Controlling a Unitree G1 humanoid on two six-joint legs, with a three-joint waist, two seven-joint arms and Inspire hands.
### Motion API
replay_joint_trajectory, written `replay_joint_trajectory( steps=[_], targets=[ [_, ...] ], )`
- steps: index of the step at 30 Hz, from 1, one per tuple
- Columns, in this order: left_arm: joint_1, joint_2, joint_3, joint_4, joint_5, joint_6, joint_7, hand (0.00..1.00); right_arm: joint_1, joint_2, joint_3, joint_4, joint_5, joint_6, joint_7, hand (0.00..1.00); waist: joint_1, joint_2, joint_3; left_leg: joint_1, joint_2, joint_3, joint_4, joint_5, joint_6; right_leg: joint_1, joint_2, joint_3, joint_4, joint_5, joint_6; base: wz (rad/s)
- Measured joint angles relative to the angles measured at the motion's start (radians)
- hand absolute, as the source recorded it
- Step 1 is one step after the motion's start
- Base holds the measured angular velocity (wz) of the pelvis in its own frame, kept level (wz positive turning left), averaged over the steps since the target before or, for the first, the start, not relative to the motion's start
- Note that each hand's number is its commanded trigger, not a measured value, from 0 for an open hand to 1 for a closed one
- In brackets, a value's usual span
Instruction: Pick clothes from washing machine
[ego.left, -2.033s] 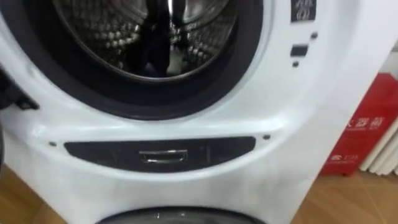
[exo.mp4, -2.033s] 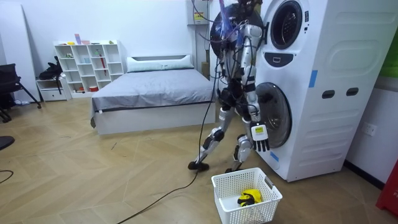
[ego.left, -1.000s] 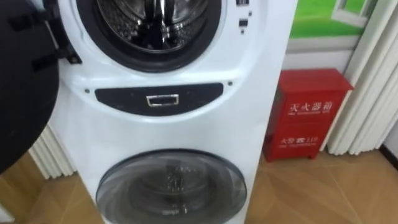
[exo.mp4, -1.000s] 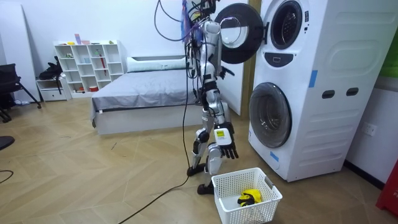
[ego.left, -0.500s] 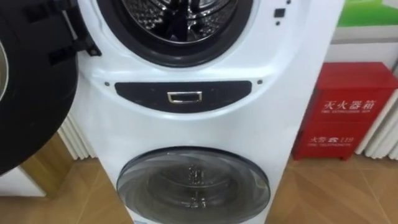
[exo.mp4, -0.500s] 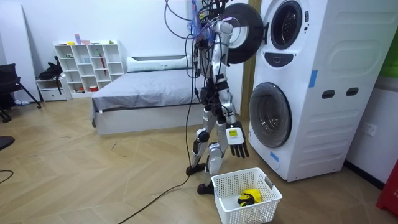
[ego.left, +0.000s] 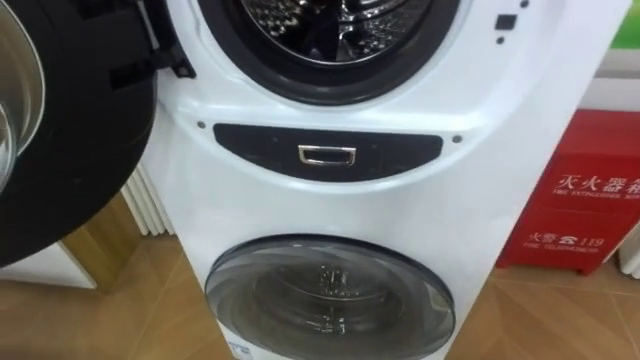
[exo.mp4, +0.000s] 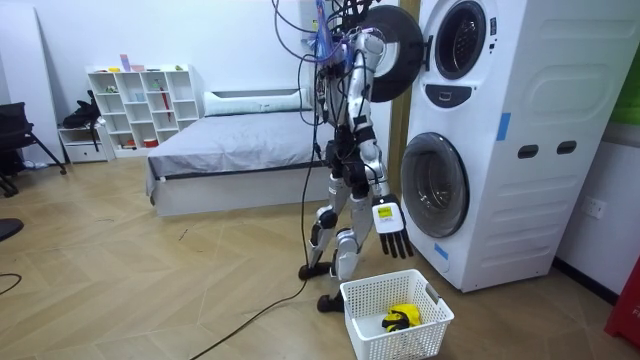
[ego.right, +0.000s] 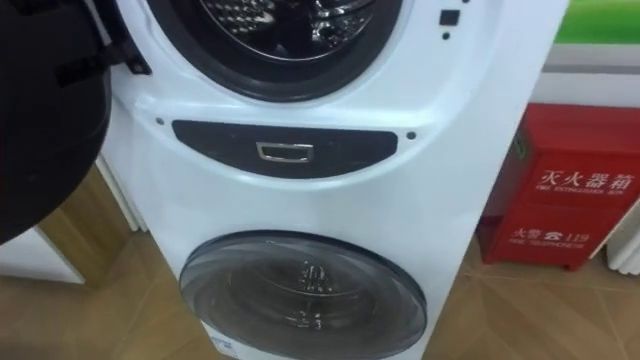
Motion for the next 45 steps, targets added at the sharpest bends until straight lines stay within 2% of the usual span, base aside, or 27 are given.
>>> replay_joint_trajectory(
  steps=[1,3,11,12,13,14,15,16,17,18,19,20,21,23,26,28,29,30,31,34,38,40,41,42,43,44,45],
  targets=[
    [0.0,0.023,0.0,0.0,0.004,0.015,0.0,0.0,0.012,0.0,-0.006,-0.007,-0.019,0.0,-0.013,0.0,0.006,0.0,0.0,0.0,0.0,-0.024,0.0,0.0,0.0,0.002,0.001,-0.001,-0.002,0.001,0.0,0.0],
    [0.0,0.045,0.0,0.0,0.009,0.024,0.0,0.0,0.023,0.0,-0.006,-0.011,-0.033,-0.002,-0.033,0.0,0.008,0.0,0.0,-0.003,0.0,-0.033,0.0,0.0,0.0,0.003,0.001,-0.001,-0.001,0.001,0.0,0.16],
    [-0.001,0.101,0.0,0.003,0.074,0.026,-0.001,0.0,0.022,-0.001,-0.006,-0.013,-0.039,-0.006,-0.08,0.0,0.009,0.002,0.0005,-0.005,-0.003,-0.054,0.031,0.0,0.0,0.032,-0.005,0.008,0.001,0.002,-0.001,0.2],
    [-0.003,0.117,0.001,0.026,0.072,0.025,-0.004,0.0,0.021,-0.001,-0.005,-0.016,-0.038,-0.006,-0.086,0.0,0.012,-0.008,0.0039,-0.039,-0.016,-0.047,0.101,-0.001,0.0,0.047,-0.025,0.062,-0.005,0.005,-0.004,0.45],
    [-0.034,0.131,-0.004,0.073,0.052,0.025,-0.008,0.0,0.024,-0.003,-0.009,-0.023,-0.03,-0.007,-0.091,0.0,0.006,-0.031,0.0045,-0.123,-0.058,-0.059,0.139,-0.024,0.004,0.058,-0.069,0.171,-0.022,0.006,-0.003,0.69],
    [-0.07,0.131,-0.004,0.098,0.044,0.025,-0.008,0.0,0.033,-0.008,-0.024,-0.024,-0.028,-0.011,-0.093,0.0,0.003,-0.033,0.0012,-0.169,-0.074,-0.067,0.093,-0.005,0.01,0.048,-0.079,0.187,-0.017,0.004,-0.001,0.81],
    [-0.123,0.153,0.004,0.132,0.045,0.02,-0.004,0.0,0.034,-0.019,-0.056,-0.009,-0.027,-0.009,-0.103,0.0,0.027,-0.028,-0.0004,-0.213,-0.079,-0.02,0.048,0.092,0.043,0.013,-0.097,0.176,0.022,-0.016,0.028,0.2],
    [-0.13,0.202,0.038,0.159,0.046,0.001,0.009,0.0,0.034,-0.028,-0.054,-0.008,-0.027,-0.005,-0.107,0.0,0.056,-0.024,-0.001,-0.199,-0.084,0.024,0.051,0.1,0.052,-0.001,-0.102,0.132,0.03,-0.031,0.054,-0.21],
    [-0.134,0.227,0.062,0.164,0.045,-0.009,0.021,0.0,0.033,-0.029,-0.053,-0.01,-0.027,-0.006,-0.104,0.0,0.066,-0.021,-0.0007,-0.187,-0.083,0.022,0.054,0.1,0.052,-0.001,-0.097,0.117,0.026,-0.034,0.052,-0.53],
    [-0.159,0.272,0.096,0.186,0.046,-0.038,0.045,0.0,0.032,-0.035,-0.038,-0.008,-0.027,-0.007,-0.103,0.0,0.07,-0.009,0.0002,-0.157,-0.076,-0.013,0.052,0.1,0.052,-0.001,-0.073,0.105,0.001,-0.028,0.044,-0.22],
    [-0.206,0.32,0.103,0.225,0.045,-0.075,0.055,0.0,0.032,-0.04,-0.031,-0.007,-0.025,-0.004,-0.106,0.0,0.067,-0.007,0.0012,-0.127,-0.078,-0.026,0.044,0.1,0.052,-0.021,-0.056,0.089,-0.037,0.027,0.031,-0.08],
    [-0.22,0.342,0.103,0.249,0.045,-0.094,0.056,0.0,0.034,-0.043,-0.03,-0.009,-0.021,-0.003,-0.11,0.0,0.063,-0.006,0.0008,-0.111,-0.084,-0.024,0.036,0.098,0.05,-0.029,-0.059,0.061,-0.03,0.022,0.013,0.0],
    [-0.237,0.364,0.103,0.29,0.045,-0.117,0.061,0.0,0.042,-0.055,-0.032,-0.008,-0.021,-0.003,-0.117,0.0,0.049,0.0,-0.0097,-0.084,-0.084,-0.019,0.01,0.096,0.047,-0.015,-0.059,0.038,-0.016,0.02,0.01,0.0],
    [-0.277,0.381,0.111,0.328,0.064,-0.124,0.071,0.0,0.044,-0.059,-0.036,-0.004,-0.029,-0.002,-0.118,0.0,0.047,0.017,-0.0121,-0.066,-0.089,0.001,-0.015,0.095,0.045,-0.009,-0.047,0.041,-0.015,0.018,0.008,-0.08],
    [-0.295,0.387,0.158,0.338,0.066,-0.137,0.074,0.0,0.047,-0.049,-0.035,0.008,-0.032,0.001,-0.099,0.0,0.036,0.024,-0.0104,-0.06,-0.085,0.005,-0.024,0.095,0.044,-0.023,-0.041,0.055,0.006,0.006,-0.001,-0.09],
    [-0.324,0.39,0.159,0.347,0.063,-0.149,0.065,0.0,0.06,-0.044,-0.035,0.008,-0.032,0.002,-0.085,0.0,0.029,0.011,-0.0088,-0.05,-0.078,0.007,-0.017,0.08,0.028,-0.024,-0.036,0.064,0.022,-0.016,-0.001,0.0],
    [-0.328,0.39,0.159,0.348,0.063,-0.152,0.06,0.0,0.063,-0.044,-0.035,0.008,-0.032,0.002,-0.081,0.0,0.028,0.011,-0.0075,-0.048,-0.075,0.008,-0.016,0.074,0.029,-0.025,-0.034,0.064,0.025,-0.017,-0.001,-0.05],
    [-0.335,0.392,0.157,0.348,0.059,-0.161,0.053,0.0,0.063,-0.042,-0.032,0.01,-0.027,0.001,-0.079,0.0,0.029,-0.001,-0.0035,-0.044,-0.07,0.009,-0.015,0.068,0.031,-0.027,-0.026,0.065,0.036,-0.019,-0.004,-0.05],
    [-0.348,0.391,0.153,0.348,0.049,-0.168,0.05,0.0,0.062,-0.039,-0.03,0.014,-0.019,0.001,-0.071,0.0,0.027,-0.007,-0.0077,-0.04,-0.068,0.01,-0.014,0.066,0.03,-0.024,-0.023,0.064,0.039,-0.02,-0.006,-0.06],
    [-0.35,0.391,0.079,0.345,0.008,-0.171,0.036,0.0,0.062,-0.039,-0.007,0.014,-0.005,-0.003,-0.063,0.0,0.025,-0.027,-0.0035,-0.035,-0.065,0.006,-0.009,0.06,0.028,-0.009,-0.02,0.057,0.034,-0.016,-0.009,0.02],
    [-0.333,0.365,0.05,0.254,0.024,-0.172,-0.014,0.0,0.051,-0.034,-0.005,0.023,-0.033,-0.003,-0.028,0.0,0.0,-0.027,-0.0026,-0.055,-0.065,-0.02,0.033,0.039,0.034,0.006,-0.024,0.028,0.017,-0.011,-0.007,0.22],
    [-0.29,0.301,0.033,0.081,0.024,-0.175,-0.023,0.0,0.048,-0.032,0.011,0.057,-0.023,-0.001,-0.019,0.0,-0.001,-0.027,-0.0009,-0.063,-0.071,-0.034,0.041,0.036,0.041,0.012,-0.035,0.003,0.019,-0.014,-0.001,0.33],
    [-0.28,0.284,0.045,0.056,0.027,-0.176,-0.016,0.0,0.045,-0.03,0.017,0.06,-0.016,-0.001,-0.017,0.0,-0.001,-0.026,-0.0004,-0.063,-0.073,-0.037,0.038,0.037,0.043,0.011,-0.038,0.001,0.02,-0.014,0.001,0.18],
    [-0.248,0.25,0.064,-0.006,0.025,-0.179,0.0,0.0,0.035,-0.029,0.039,0.07,-0.009,0.0,-0.013,0.0,-0.005,-0.024,0.0012,-0.067,-0.075,-0.042,0.036,0.037,0.046,0.014,-0.041,-0.002,0.018,-0.012,0.005,0.24],
    [-0.219,0.204,0.089,-0.084,0.027,-0.184,0.018,0.0,0.021,-0.029,0.061,0.091,-0.008,0.003,-0.004,0.0,-0.018,-0.023,0.0014,-0.072,-0.077,-0.055,0.041,0.034,0.051,0.019,-0.046,-0.011,0.018,-0.012,0.008,0.27],
    [-0.197,0.174,0.1,-0.133,0.029,-0.185,0.029,0.0,0.015,-0.029,0.076,0.098,-0.007,0.009,-0.003,0.0,-0.022,-0.024,0.002,-0.071,-0.081,-0.062,0.041,0.034,0.055,0.02,-0.051,-0.018,0.02,-0.013,0.01,0.4],
    [-0.153,0.117,0.105,-0.234,0.04,-0.193,0.045,0.0,0.002,-0.03,0.107,0.117,0.003,0.02,0.004,0.0,-0.025,-0.025,0.0029,-0.073,-0.092,-0.076,0.039,0.039,0.064,0.025,-0.061,-0.033,0.021,-0.013,0.018,0.37]
  ],
)
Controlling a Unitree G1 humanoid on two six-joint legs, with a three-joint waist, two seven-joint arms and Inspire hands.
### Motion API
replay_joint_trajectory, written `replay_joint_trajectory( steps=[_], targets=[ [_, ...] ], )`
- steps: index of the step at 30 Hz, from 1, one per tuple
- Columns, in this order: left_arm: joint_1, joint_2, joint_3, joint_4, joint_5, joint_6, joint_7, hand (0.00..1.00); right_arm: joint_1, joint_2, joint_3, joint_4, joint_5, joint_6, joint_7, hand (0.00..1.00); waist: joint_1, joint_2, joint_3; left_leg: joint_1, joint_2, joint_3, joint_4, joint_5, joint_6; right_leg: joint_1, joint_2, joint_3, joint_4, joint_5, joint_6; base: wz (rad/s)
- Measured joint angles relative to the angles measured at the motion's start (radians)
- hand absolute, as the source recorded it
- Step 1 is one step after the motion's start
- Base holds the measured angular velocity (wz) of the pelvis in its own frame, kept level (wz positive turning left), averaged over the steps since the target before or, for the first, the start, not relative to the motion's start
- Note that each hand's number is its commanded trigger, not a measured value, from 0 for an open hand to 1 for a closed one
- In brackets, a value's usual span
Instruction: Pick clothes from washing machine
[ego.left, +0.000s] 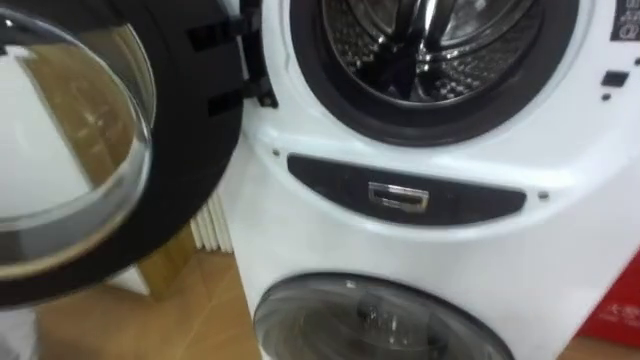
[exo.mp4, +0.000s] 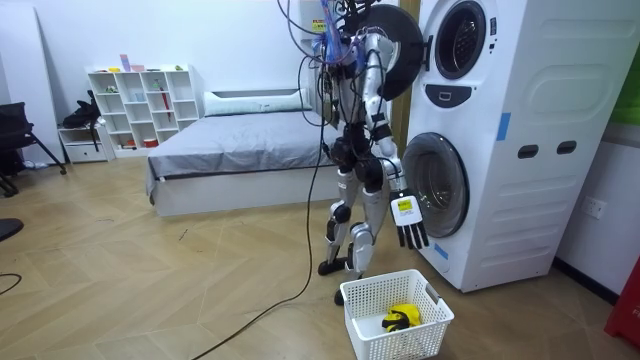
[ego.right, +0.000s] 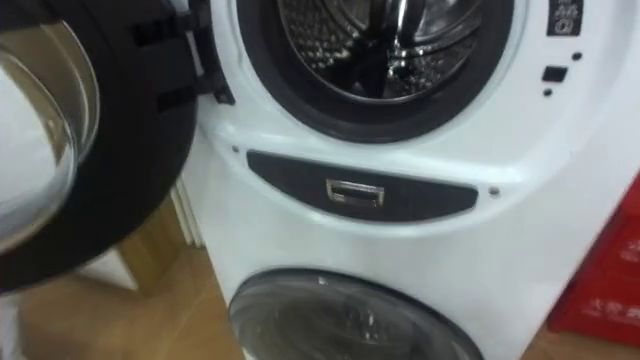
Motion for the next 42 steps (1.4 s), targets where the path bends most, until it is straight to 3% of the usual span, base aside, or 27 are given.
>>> replay_joint_trajectory(
  steps=[1,2,3,4,5,6,7,8,10,12,13,14,16,18,19,20,21,22,23,24,26,27,29,30,32,34,42],
  targets=[
    [0.055,-0.051,0.0,-0.1,0.021,-0.001,0.0,0.0,-0.019,0.0,0.024,0.016,0.001,0.019,0.01,0.0,0.0,0.0,0.0007,-0.001,-0.009,-0.007,-0.002,0.005,0.008,0.002,-0.01,-0.004,0.001,0.003,0.006,0.33],
    [0.089,-0.077,0.0,-0.149,0.028,-0.001,-0.002,0.0,-0.03,0.0,0.035,0.019,0.002,0.026,0.016,0.0,0.0,-0.002,0.0025,-0.002,-0.013,-0.008,-0.002,0.007,0.013,0.002,-0.014,-0.005,0.001,0.005,0.011,0.18],
    [0.147,-0.133,0.001,-0.244,0.046,-0.001,-0.003,0.0,-0.05,-0.001,0.055,0.02,0.013,0.034,0.026,0.0,-0.001,-0.002,0.0065,-0.006,-0.018,-0.008,0.0,0.006,0.016,0.002,-0.021,-0.005,0.0,0.013,0.02,0.24],
    [0.192,-0.186,0.0,-0.333,0.044,0.005,-0.007,0.0,-0.066,-0.001,0.084,0.019,0.038,0.04,0.036,0.0,-0.021,0.004,0.0036,-0.017,-0.02,-0.003,0.005,0.01,0.021,0.003,-0.03,-0.013,0.0,0.021,0.029,0.42],
    [0.207,-0.213,-0.001,-0.371,0.041,0.006,-0.01,0.0,-0.07,-0.002,0.101,0.016,0.049,0.042,0.042,0.0,-0.038,0.002,0.0049,-0.024,-0.019,0.001,0.007,0.013,0.024,0.004,-0.035,-0.017,0.0,0.024,0.032,0.78],
    [0.225,-0.256,-0.011,-0.443,0.041,0.007,-0.021,0.0,-0.072,-0.004,0.126,0.011,0.062,0.046,0.054,0.0,-0.066,0.004,0.0039,-0.034,-0.013,0.034,0.006,0.02,0.027,0.004,-0.047,-0.012,0.001,0.033,0.041,0.82],
    [0.248,-0.286,-0.023,-0.498,0.048,0.007,-0.046,0.0,-0.077,-0.009,0.133,0.011,0.062,0.064,0.062,0.0,-0.079,-0.003,0.0085,-0.036,-0.004,0.092,-0.007,0.034,0.02,-0.001,-0.061,0.006,0.002,0.039,0.049,0.64],
    [0.268,-0.298,-0.03,-0.525,0.054,0.007,-0.061,0.0,-0.081,-0.012,0.134,0.01,0.059,0.075,0.064,0.0,-0.08,-0.001,0.0097,-0.038,0.005,0.134,-0.01,0.036,0.019,-0.007,-0.066,0.01,0.003,0.043,0.053,0.19],
    [0.331,-0.376,-0.042,-0.617,0.091,0.009,-0.104,0.0,-0.094,-0.022,0.142,0.007,0.047,0.11,0.063,0.0,-0.083,0.01,0.0115,-0.042,0.013,0.222,-0.016,0.042,0.022,-0.024,-0.086,0.006,-0.001,0.062,0.062,-0.12],
    [0.359,-0.417,-0.057,-0.654,0.091,0.012,-0.144,0.0,-0.099,-0.021,0.171,0.007,0.044,0.135,0.062,0.0,-0.098,0.009,0.0115,-0.045,0.012,0.259,-0.016,0.045,0.028,-0.026,-0.098,0.003,-0.002,0.07,0.069,-0.05],
    [0.371,-0.433,-0.072,-0.657,0.091,0.016,-0.175,0.0,-0.101,-0.02,0.182,0.006,0.044,0.146,0.061,0.0,-0.112,0.009,0.0112,-0.052,0.023,0.303,-0.015,0.043,0.03,-0.03,-0.101,0.004,-0.002,0.078,0.07,0.07],
    [0.373,-0.435,-0.086,-0.657,0.091,0.024,-0.188,0.0,-0.105,-0.019,0.187,0.005,0.045,0.151,0.06,0.0,-0.117,0.008,0.0117,-0.053,0.029,0.329,-0.015,0.043,0.03,-0.033,-0.099,0.003,0.0,0.08,0.07,0.28],
    [0.379,-0.438,-0.168,-0.657,0.077,0.047,-0.254,0.0,-0.094,-0.02,0.212,-0.002,0.042,0.169,0.037,0.0,-0.152,-0.003,0.0126,-0.059,0.049,0.435,-0.02,0.052,0.015,-0.062,-0.101,-0.021,0.006,0.077,0.066,0.53],
    [0.382,-0.438,-0.251,-0.659,0.079,0.05,-0.32,0.0,-0.093,-0.019,0.212,-0.002,0.03,0.19,0.021,0.0,-0.153,-0.012,0.0094,-0.068,0.043,0.463,-0.019,0.07,-0.012,-0.087,-0.112,-0.008,0.0,0.076,0.074,0.06],
    [0.388,-0.439,-0.295,-0.66,0.081,0.053,-0.375,0.0,-0.102,-0.017,0.212,-0.007,0.012,0.194,0.021,0.0,-0.151,-0.012,0.0108,-0.072,0.035,0.442,-0.009,0.077,-0.021,-0.096,-0.114,0.011,-0.006,0.08,0.069,-0.37],
    [0.386,-0.437,-0.329,-0.661,0.081,0.057,-0.391,0.0,-0.101,-0.014,0.212,-0.008,0.005,0.195,0.022,0.0,-0.153,-0.013,0.0098,-0.076,0.035,0.424,0.005,0.072,-0.015,-0.097,-0.117,0.015,-0.005,0.079,0.068,-0.53],
    [0.382,-0.437,-0.388,-0.661,0.077,0.064,-0.427,0.0,-0.102,-0.006,0.212,-0.014,-0.006,0.197,0.021,0.0,-0.153,-0.017,0.0068,-0.099,0.032,0.325,0.079,0.042,-0.018,-0.103,-0.123,0.014,0.006,0.078,0.066,-1.02],
    [0.382,-0.436,-0.423,-0.666,0.053,0.066,-0.45,0.0,-0.107,-0.008,0.211,-0.028,-0.004,0.198,0.021,0.0,-0.117,0.008,0.0108,-0.147,0.047,0.132,0.235,-0.074,-0.035,-0.149,-0.117,0.003,0.085,0.064,0.05,-1.28],
    [0.384,-0.432,-0.425,-0.666,0.037,0.069,-0.464,0.0,-0.112,-0.009,0.209,-0.038,-0.001,0.195,0.02,0.0,-0.116,0.025,0.02,-0.167,0.055,0.127,0.27,-0.097,-0.005,-0.162,-0.105,0.0,0.129,0.055,0.053,-1.16],
    [0.387,-0.429,-0.423,-0.662,0.012,0.077,-0.487,0.0,-0.103,0.005,0.212,-0.068,0.006,0.196,0.02,0.0,-0.149,0.017,0.0082,-0.157,0.059,0.128,0.27,-0.102,0.007,-0.159,-0.1,0.003,0.156,0.035,0.053,-0.42],
    [0.386,-0.43,-0.438,-0.665,-0.024,0.078,-0.539,0.0,-0.093,0.01,0.213,-0.082,0.026,0.195,0.016,0.0,-0.181,-0.004,0.0089,-0.134,0.06,0.149,0.208,-0.094,-0.004,-0.153,-0.089,0.0,0.162,0.03,0.059,-0.13],
    [0.388,-0.434,-0.453,-0.665,-0.031,0.079,-0.574,0.0,-0.093,0.009,0.214,-0.083,0.032,0.195,0.007,0.0,-0.189,-0.009,0.0063,-0.112,0.061,0.183,0.15,-0.069,-0.006,-0.146,-0.073,0.002,0.147,0.032,0.058,-0.25],
    [0.388,-0.438,-0.485,-0.666,-0.042,0.084,-0.628,0.0,-0.089,0.009,0.222,-0.098,0.04,0.19,0.004,0.0,-0.192,-0.011,0.0041,-0.09,0.059,0.225,0.098,-0.023,0.013,-0.115,-0.053,-0.009,0.091,0.076,0.041,-0.37],
    [0.39,-0.459,-0.502,-0.657,-0.044,0.094,-0.661,0.0,-0.091,0.001,0.233,-0.109,0.041,0.18,0.008,0.0,-0.187,0.008,0.0081,-0.083,0.062,0.234,0.096,-0.017,0.021,-0.091,-0.035,-0.016,0.036,0.088,0.021,-0.55],
    [0.398,-0.481,-0.543,-0.655,-0.06,0.114,-0.691,0.0,-0.096,-0.003,0.258,-0.119,0.061,0.161,0.007,0.0,-0.191,0.028,0.0021,-0.083,0.063,0.233,0.081,-0.013,0.014,-0.082,-0.018,-0.027,-0.002,0.101,0.016,-0.36],
    [0.403,-0.491,-0.588,-0.657,-0.077,0.11,-0.72,0.0,-0.093,0.001,0.293,-0.118,0.088,0.142,0.007,0.0,-0.195,0.044,0.0028,-0.053,0.053,0.233,0.038,0.002,0.01,-0.074,-0.017,-0.023,-0.008,0.085,0.016,0.02],
    [0.406,-0.493,-0.68,-0.627,-0.066,0.118,-0.796,0.0,-0.113,0.008,0.352,-0.146,0.103,0.09,0.02,0.0,-0.199,0.036,0.0086,-0.012,0.047,0.244,-0.021,0.02,-0.012,-0.075,-0.009,-0.021,-0.004,0.044,0.007,-0.05]
  ],
)
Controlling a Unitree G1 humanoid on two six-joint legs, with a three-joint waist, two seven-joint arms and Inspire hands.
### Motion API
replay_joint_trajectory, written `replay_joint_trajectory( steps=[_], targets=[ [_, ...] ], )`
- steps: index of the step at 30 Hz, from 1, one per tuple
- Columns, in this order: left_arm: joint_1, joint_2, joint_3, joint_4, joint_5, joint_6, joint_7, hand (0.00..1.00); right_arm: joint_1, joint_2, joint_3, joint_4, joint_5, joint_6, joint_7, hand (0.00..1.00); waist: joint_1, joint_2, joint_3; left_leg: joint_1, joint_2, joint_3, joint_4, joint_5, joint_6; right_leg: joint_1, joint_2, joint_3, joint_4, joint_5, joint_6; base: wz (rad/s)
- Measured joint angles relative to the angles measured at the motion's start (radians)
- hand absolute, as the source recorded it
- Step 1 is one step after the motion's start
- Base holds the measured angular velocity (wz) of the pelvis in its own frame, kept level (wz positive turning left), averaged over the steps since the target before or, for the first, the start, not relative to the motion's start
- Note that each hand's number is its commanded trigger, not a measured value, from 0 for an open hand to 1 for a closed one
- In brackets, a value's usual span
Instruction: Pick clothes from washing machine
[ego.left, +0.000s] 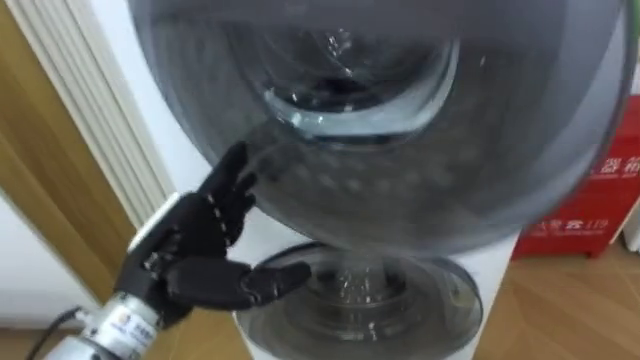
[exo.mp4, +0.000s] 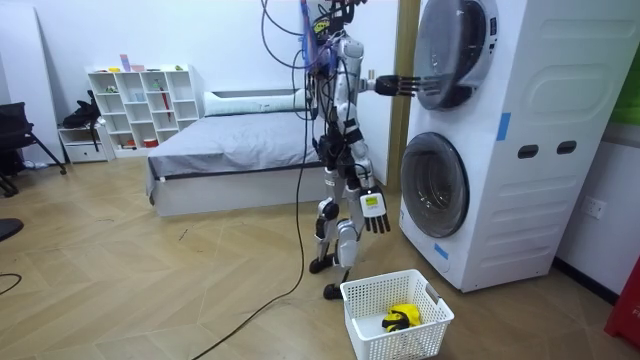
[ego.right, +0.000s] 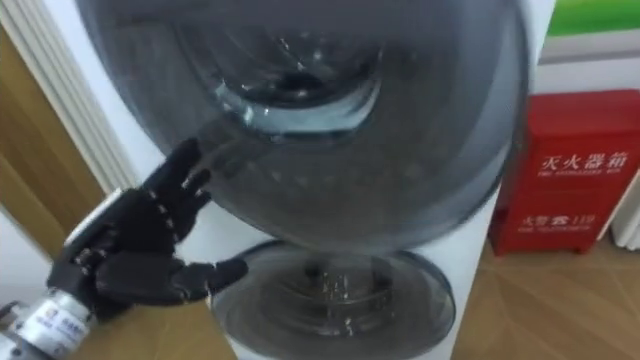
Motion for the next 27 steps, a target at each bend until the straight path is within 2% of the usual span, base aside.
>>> replay_joint_trajectory(
  steps=[3,7,8,11,12,13,14,15,16,17,18,19,21,22,23,24,25,27],
  targets=[
    [0.0,0.0,-0.015,0.0,0.013,0.002,-0.008,0.0,-0.004,0.007,0.017,-0.002,0.0,-0.016,0.014,0.0,-0.007,-0.017,0.0114,0.0,0.0,0.0,0.0,0.0,-0.001,0.0,0.002,0.003,-0.005,-0.005,-0.002,-0.08],
    [-0.016,0.004,-0.015,0.011,0.108,-0.003,-0.018,0.0,-0.013,0.007,0.019,0.001,-0.002,-0.017,0.021,0.0,-0.017,-0.024,0.0172,-0.001,0.008,0.0,0.0,-0.003,-0.006,-0.001,0.007,0.013,-0.016,-0.005,-0.002,-0.09],
    [-0.014,0.008,-0.017,0.015,0.119,-0.012,-0.022,0.0,-0.012,0.007,0.019,0.001,-0.003,-0.017,0.023,0.0,-0.017,-0.026,0.0179,0.0,0.008,-0.001,0.0,-0.004,-0.007,0.001,0.008,0.013,-0.016,-0.005,-0.002,0.05],
    [-0.037,0.003,-0.017,0.096,0.178,-0.074,-0.002,0.0,-0.011,0.011,0.019,0.001,-0.005,-0.024,0.026,0.0,-0.016,-0.03,0.0185,0.004,0.007,-0.001,-0.001,-0.004,-0.007,0.005,0.008,0.014,-0.016,-0.005,-0.002,0.02],
    [-0.056,-0.003,-0.017,0.165,0.178,-0.105,0.012,0.0,-0.008,0.014,0.018,0.001,-0.005,-0.034,0.028,0.0,-0.016,-0.035,0.0239,0.014,0.006,-0.001,-0.005,-0.004,-0.008,0.015,0.009,0.014,-0.017,-0.005,-0.002,0.0],
    [-0.078,-0.019,-0.027,0.254,0.181,-0.123,0.046,0.0,-0.008,0.019,0.021,-0.004,-0.008,-0.035,0.022,0.0,-0.015,-0.03,0.0173,0.022,0.005,-0.002,-0.01,-0.01,-0.016,0.018,0.014,0.015,-0.016,-0.005,-0.002,-0.05],
    [-0.087,-0.026,-0.038,0.313,0.186,-0.134,0.069,0.0,-0.013,0.02,0.027,-0.005,-0.012,-0.036,0.017,0.0,-0.015,-0.028,0.0159,0.029,0.005,-0.001,-0.018,-0.011,-0.017,0.019,0.016,0.019,-0.016,-0.006,-0.002,-0.11],
    [-0.102,-0.039,-0.059,0.447,0.212,-0.154,0.116,0.0,-0.017,0.026,0.038,-0.003,-0.018,-0.036,0.009,0.0,-0.017,-0.028,0.0159,0.037,0.004,-0.001,-0.023,-0.011,-0.018,0.022,0.017,0.025,-0.014,-0.009,-0.004,-0.14],
    [-0.123,-0.057,-0.09,0.603,0.246,-0.156,0.163,0.0,-0.017,0.027,0.05,-0.003,-0.009,-0.039,0.003,0.0,-0.022,-0.03,0.0161,0.048,0.005,0.002,-0.024,-0.01,-0.019,0.029,0.019,0.028,-0.014,-0.011,-0.006,-0.14],
    [-0.124,-0.067,-0.103,0.677,0.274,-0.155,0.182,0.0,-0.02,0.028,0.056,-0.003,-0.002,-0.042,0.0,0.0,-0.023,-0.033,0.0146,0.052,0.006,0.005,-0.024,-0.012,-0.021,0.029,0.019,0.03,-0.012,-0.014,-0.007,-0.11],
    [-0.115,-0.09,-0.123,0.816,0.353,-0.155,0.214,0.0,-0.011,0.036,0.056,-0.002,0.011,-0.052,-0.001,0.0,-0.025,-0.043,0.0092,0.053,0.008,0.006,-0.024,-0.013,-0.024,0.029,0.021,0.031,-0.01,-0.02,-0.009,-0.08],
    [-0.092,-0.114,-0.133,0.925,0.419,-0.155,0.251,0.0,-0.001,0.048,0.063,-0.001,0.022,-0.057,-0.007,0.0,-0.027,-0.059,0.0093,0.052,0.012,0.006,-0.024,-0.013,-0.028,0.027,0.025,0.031,-0.01,-0.021,-0.012,-0.04],
    [-0.06,-0.138,-0.135,1.053,0.464,-0.16,0.305,0.0,0.01,0.061,0.078,0.003,0.067,-0.057,-0.008,0.0,-0.025,-0.078,0.0082,0.045,0.016,0.004,-0.026,-0.012,-0.033,0.021,0.031,0.032,-0.014,-0.02,-0.016,-0.02],
    [-0.04,-0.141,-0.132,1.136,0.493,-0.167,0.34,0.0,0.011,0.075,0.079,0.013,0.084,-0.059,-0.008,0.0,-0.016,-0.095,0.0089,0.048,0.019,0.009,-0.034,-0.009,-0.037,0.017,0.036,0.039,-0.016,-0.019,-0.019,-0.09],
    [-0.028,-0.141,-0.128,1.173,0.498,-0.172,0.36,0.0,0.011,0.081,0.079,0.024,0.098,-0.063,-0.007,0.0,-0.012,-0.099,0.008,0.048,0.022,0.014,-0.035,-0.009,-0.039,0.017,0.039,0.04,-0.015,-0.017,-0.022,-0.21],
    [-0.002,-0.14,-0.113,1.244,0.497,-0.185,0.397,0.0,0.006,0.09,0.081,0.05,0.117,-0.072,-0.008,0.0,-0.007,-0.109,0.0021,0.05,0.027,0.019,-0.033,-0.011,-0.043,0.017,0.043,0.043,-0.017,-0.015,-0.024,-0.22],
    [0.017,-0.142,-0.084,1.308,0.499,-0.204,0.426,0.0,0.011,0.094,0.079,0.071,0.118,-0.082,-0.005,0.0,0.003,-0.112,-0.0005,0.057,0.03,0.019,-0.033,-0.013,-0.045,0.019,0.048,0.052,-0.017,-0.015,-0.025,-0.25],
    [0.047,-0.143,-0.033,1.374,0.501,-0.229,0.467,0.0,0.013,0.094,0.076,0.086,0.121,-0.103,0.003,0.0,0.014,-0.11,0.0007,0.069,0.031,0.016,-0.034,-0.014,-0.047,0.026,0.05,0.051,-0.018,-0.015,-0.025,-0.23]
  ],
)
